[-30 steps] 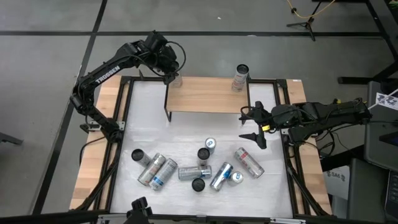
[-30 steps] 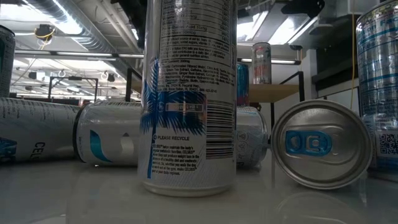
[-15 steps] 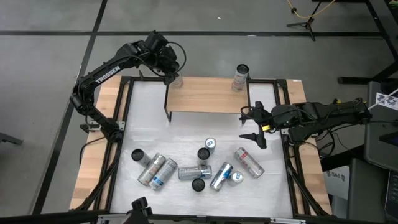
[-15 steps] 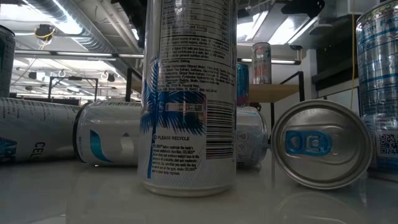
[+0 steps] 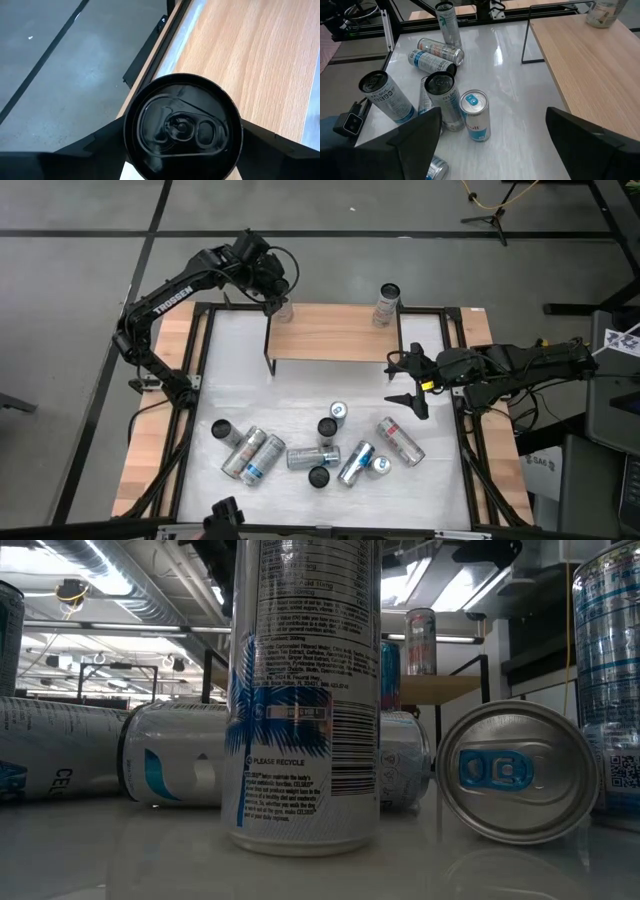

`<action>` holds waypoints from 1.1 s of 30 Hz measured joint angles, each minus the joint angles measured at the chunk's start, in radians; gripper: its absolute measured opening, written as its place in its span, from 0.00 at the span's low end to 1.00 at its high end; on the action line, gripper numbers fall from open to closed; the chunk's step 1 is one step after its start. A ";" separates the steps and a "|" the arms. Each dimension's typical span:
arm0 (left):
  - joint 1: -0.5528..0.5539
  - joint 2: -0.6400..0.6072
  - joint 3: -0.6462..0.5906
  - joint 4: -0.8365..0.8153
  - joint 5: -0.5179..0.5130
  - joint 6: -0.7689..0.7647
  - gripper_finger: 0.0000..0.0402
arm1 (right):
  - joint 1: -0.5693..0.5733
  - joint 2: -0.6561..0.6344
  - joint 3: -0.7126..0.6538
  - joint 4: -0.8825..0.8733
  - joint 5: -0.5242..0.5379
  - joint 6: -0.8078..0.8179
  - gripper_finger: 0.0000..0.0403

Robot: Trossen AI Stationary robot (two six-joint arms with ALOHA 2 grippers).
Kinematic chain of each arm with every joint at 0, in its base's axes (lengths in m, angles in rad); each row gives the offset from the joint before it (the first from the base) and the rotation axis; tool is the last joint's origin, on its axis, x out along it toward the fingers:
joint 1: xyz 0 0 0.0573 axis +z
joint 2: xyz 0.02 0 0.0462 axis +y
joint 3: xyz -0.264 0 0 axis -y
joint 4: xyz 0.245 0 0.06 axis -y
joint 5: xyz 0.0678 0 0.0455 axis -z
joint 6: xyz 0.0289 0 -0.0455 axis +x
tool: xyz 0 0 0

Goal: Sort soda cans
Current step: Put the top white yellow soda can on the shelf

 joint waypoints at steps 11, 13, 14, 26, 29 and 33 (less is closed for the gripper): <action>0.000 0.000 0.000 0.014 0.000 -0.001 0.84 | 0.000 0.000 0.000 -0.017 0.000 0.000 0.87; 0.000 0.000 0.000 0.021 0.000 -0.002 0.86 | 0.000 0.000 0.000 -0.017 0.000 0.000 0.87; 0.000 0.000 0.000 0.025 -0.001 -0.002 0.87 | 0.000 0.000 0.000 -0.017 0.000 0.000 0.87; 0.001 0.000 0.000 0.039 -0.002 0.006 0.91 | 0.000 0.000 0.000 -0.016 0.000 0.000 0.87; 0.001 0.000 0.000 0.039 -0.010 0.002 0.91 | 0.000 0.000 0.000 -0.016 0.000 0.000 0.87; 0.001 0.000 0.000 0.039 -0.012 0.000 0.91 | 0.000 0.000 0.000 -0.016 0.000 0.000 0.87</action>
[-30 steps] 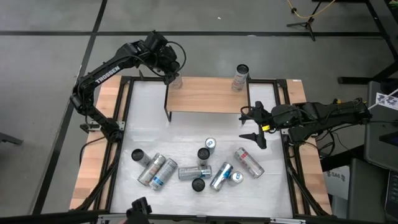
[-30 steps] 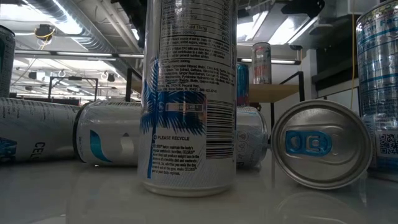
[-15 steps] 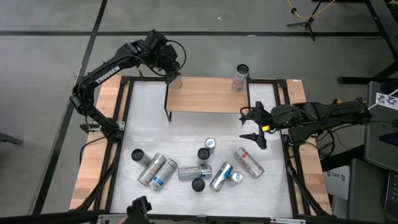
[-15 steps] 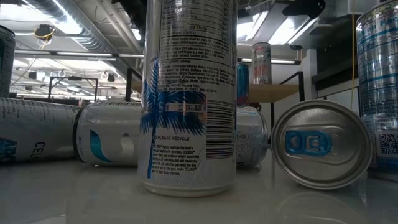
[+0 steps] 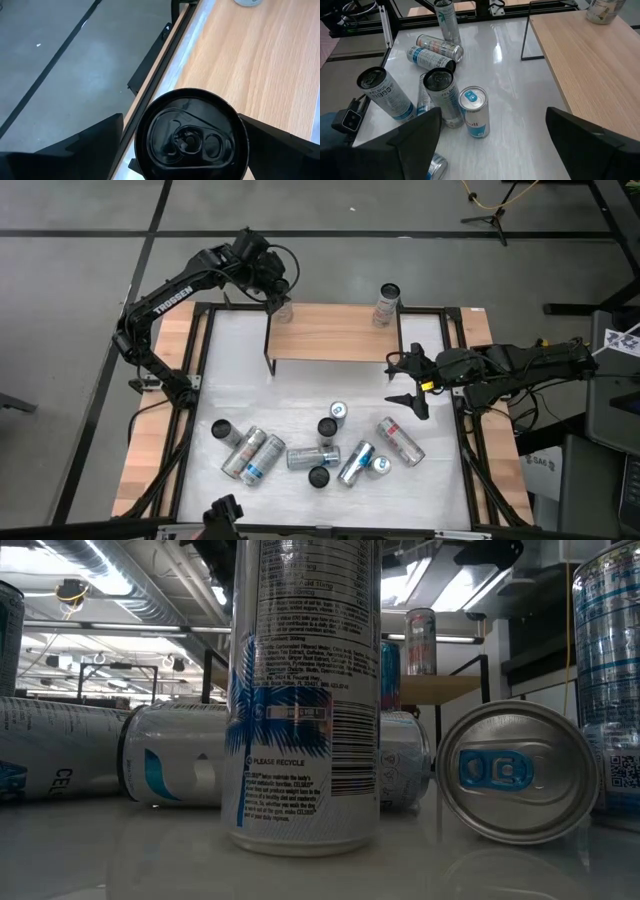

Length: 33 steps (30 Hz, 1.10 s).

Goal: Sort soda cans
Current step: Put the top white yellow soda can on the shelf, then put the right white yellow soda can on the shelf and align with other white yellow soda cans

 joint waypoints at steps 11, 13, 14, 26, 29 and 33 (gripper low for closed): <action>0.000 -0.009 0.000 0.083 0.001 -0.073 0.91 | 0.000 0.000 0.000 0.000 0.000 0.000 0.87; 0.000 -0.019 0.000 0.098 0.002 -0.074 0.91 | 0.000 0.000 0.000 0.000 0.000 0.000 0.87; 0.000 -0.025 0.000 0.107 0.002 -0.074 0.91 | 0.000 0.000 0.000 0.000 0.000 0.000 0.87; -0.005 -0.102 0.000 0.136 0.010 -0.081 0.91 | 0.000 0.000 0.000 0.001 0.000 0.000 0.87; -0.012 -0.128 0.000 0.136 0.009 -0.081 0.91 | 0.000 0.000 0.000 0.001 0.000 0.000 0.87; -0.024 -0.169 0.000 0.135 0.009 -0.082 0.91 | 0.000 0.000 0.000 0.001 0.000 0.000 0.87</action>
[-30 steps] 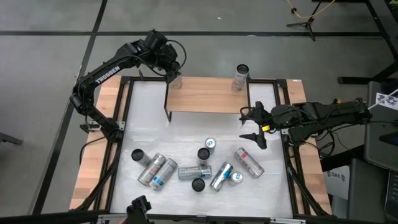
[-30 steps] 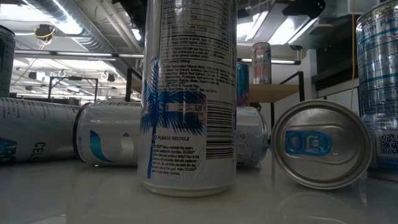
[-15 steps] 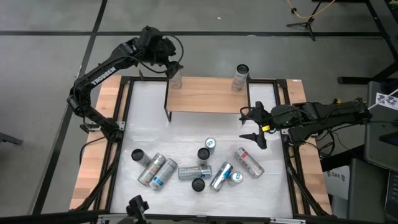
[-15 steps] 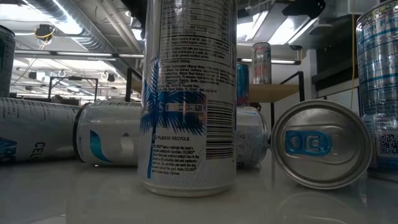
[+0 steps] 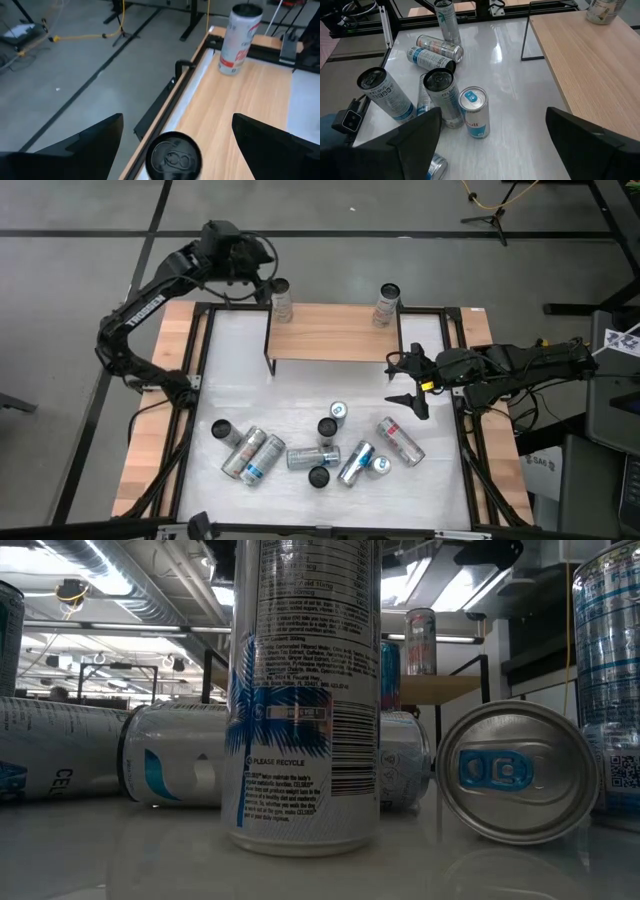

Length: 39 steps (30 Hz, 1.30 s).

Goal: Sort soda cans
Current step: Put the right white yellow soda can on the shelf and align with other white yellow soda cans

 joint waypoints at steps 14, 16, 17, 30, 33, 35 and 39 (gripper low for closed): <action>-0.200 -0.087 0.000 -0.038 0.003 -0.225 0.91 | 0.000 0.000 0.000 0.000 0.000 0.000 0.87; -0.248 -0.087 0.000 -0.038 0.002 -0.280 0.91 | 0.000 0.000 0.000 0.000 0.000 0.000 0.87; -0.276 -0.087 0.000 -0.038 0.002 -0.301 0.91 | 0.000 0.000 0.000 0.000 0.000 0.000 0.87; -0.598 0.014 0.000 0.066 -0.320 -0.413 0.91 | 0.000 0.009 0.000 -0.054 0.001 -0.087 0.87; -0.628 0.041 0.000 0.085 -0.341 -0.389 0.91 | 0.000 0.022 0.000 -0.047 -0.004 -0.144 0.87; -0.646 0.053 0.000 0.086 -0.342 -0.382 0.91 | 0.000 0.036 0.000 -0.018 -0.036 -0.162 0.87; -0.684 0.069 0.000 0.072 -0.341 -0.380 0.91 | 0.000 0.085 0.000 0.061 -0.128 -0.191 0.87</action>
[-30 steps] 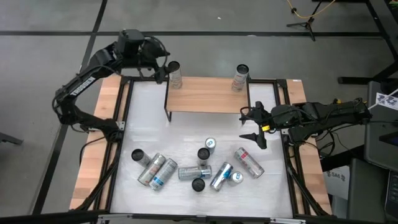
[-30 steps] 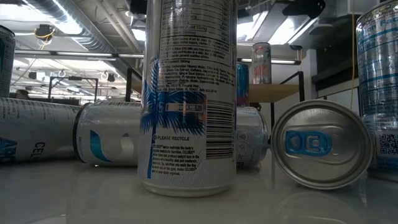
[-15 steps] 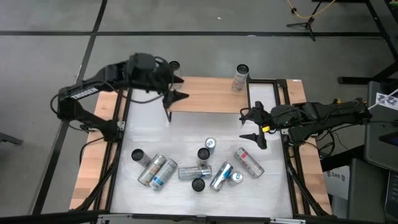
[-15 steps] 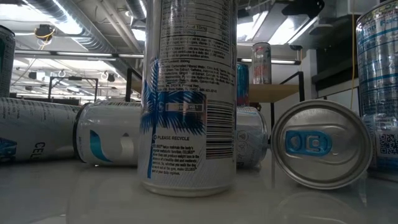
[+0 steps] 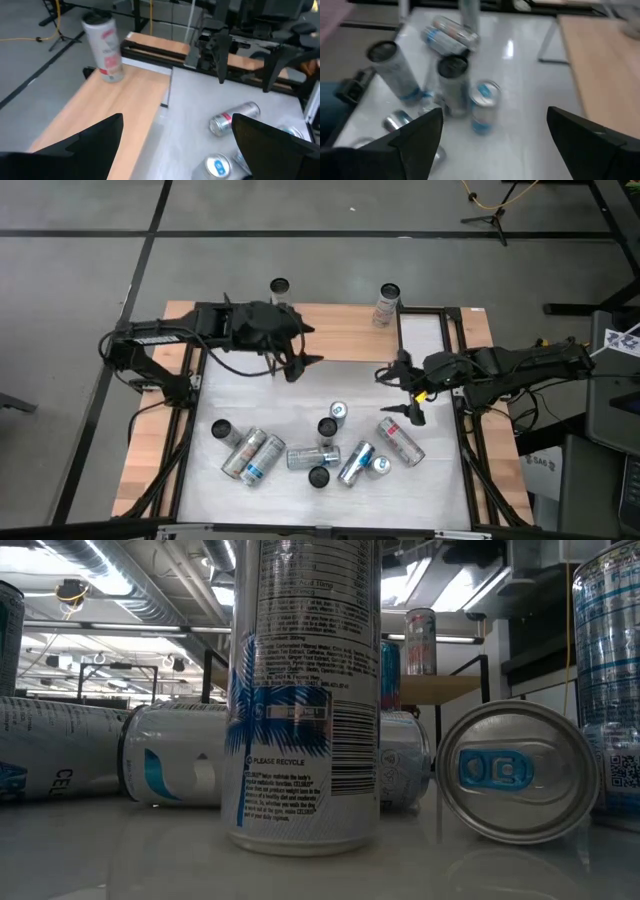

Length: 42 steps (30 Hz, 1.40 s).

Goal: Sort soda cans
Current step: Put the right white yellow soda can on the shelf and align with other white yellow soda cans

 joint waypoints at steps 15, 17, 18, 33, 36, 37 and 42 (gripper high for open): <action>-0.142 -0.010 0.000 -0.085 -0.066 0.016 0.91 | 0.000 0.293 0.000 0.366 -0.187 -0.047 0.87; -0.151 -0.010 0.000 -0.085 -0.073 0.016 0.91 | 0.000 0.328 0.000 0.411 -0.187 -0.068 0.87; -0.156 -0.010 0.000 -0.085 -0.082 0.015 0.91 | 0.000 0.343 0.000 0.431 -0.187 -0.080 0.87; -0.166 -0.010 0.000 -0.085 -0.111 -0.006 0.91 | 0.000 0.513 0.001 0.579 -0.236 -0.121 0.87; -0.166 -0.010 0.000 -0.085 -0.111 -0.011 0.91 | 0.000 0.541 0.001 0.604 -0.227 -0.121 0.87; -0.166 -0.010 0.000 -0.085 -0.111 -0.012 0.91 | 0.000 0.549 0.001 0.606 -0.220 -0.121 0.87; -0.166 -0.010 0.000 -0.085 -0.111 -0.013 0.91 | 0.000 0.588 0.001 0.607 -0.194 -0.122 0.87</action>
